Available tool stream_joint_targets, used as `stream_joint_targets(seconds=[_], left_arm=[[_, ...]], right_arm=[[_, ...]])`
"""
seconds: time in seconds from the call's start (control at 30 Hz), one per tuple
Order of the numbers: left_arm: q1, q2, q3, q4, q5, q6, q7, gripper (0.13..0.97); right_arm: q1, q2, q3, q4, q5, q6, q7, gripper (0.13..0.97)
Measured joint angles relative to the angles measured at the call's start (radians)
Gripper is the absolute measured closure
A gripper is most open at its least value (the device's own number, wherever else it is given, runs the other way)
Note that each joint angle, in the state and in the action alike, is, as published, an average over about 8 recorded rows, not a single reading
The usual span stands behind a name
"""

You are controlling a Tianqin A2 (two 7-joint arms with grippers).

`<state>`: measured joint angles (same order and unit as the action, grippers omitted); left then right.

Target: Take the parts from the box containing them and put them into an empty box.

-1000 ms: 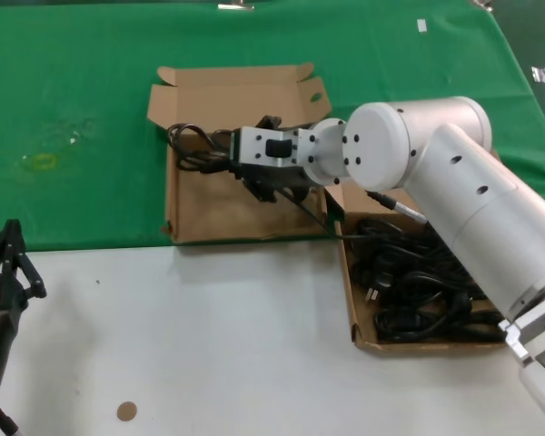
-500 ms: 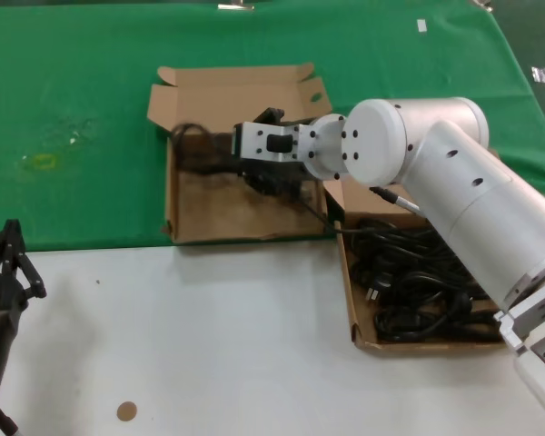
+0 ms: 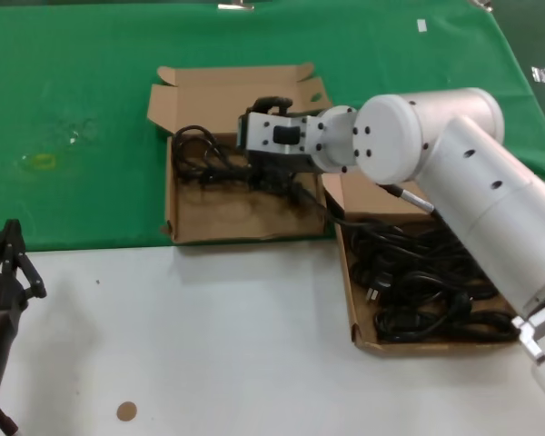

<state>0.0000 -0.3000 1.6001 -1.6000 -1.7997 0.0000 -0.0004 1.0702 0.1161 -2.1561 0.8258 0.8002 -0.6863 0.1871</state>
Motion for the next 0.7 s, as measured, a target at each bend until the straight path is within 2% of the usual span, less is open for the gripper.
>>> stream_joint_targets(seconds=[0.1, 0.23, 0.5, 0.7], left_arm=[[0.000, 0.000, 0.000, 0.000, 0.000, 0.000, 0.000, 0.945], [0.000, 0.000, 0.000, 0.000, 0.000, 0.000, 0.000, 0.945], [0.000, 0.000, 0.000, 0.000, 0.000, 0.000, 0.000, 0.938], [0.000, 0.000, 0.000, 0.000, 0.000, 0.000, 0.000, 0.915]], right_arm=[[-0.016, 0.019, 0.006, 0.057, -0.013, -0.020, 0.020, 0.574], [-0.041, 0.043, 0.015, 0.134, -0.029, -0.047, 0.045, 0.574], [-0.063, 0.058, 0.023, 0.187, -0.036, -0.065, 0.063, 0.362], [-0.098, 0.063, 0.041, 0.208, 0.000, -0.039, 0.054, 0.270]])
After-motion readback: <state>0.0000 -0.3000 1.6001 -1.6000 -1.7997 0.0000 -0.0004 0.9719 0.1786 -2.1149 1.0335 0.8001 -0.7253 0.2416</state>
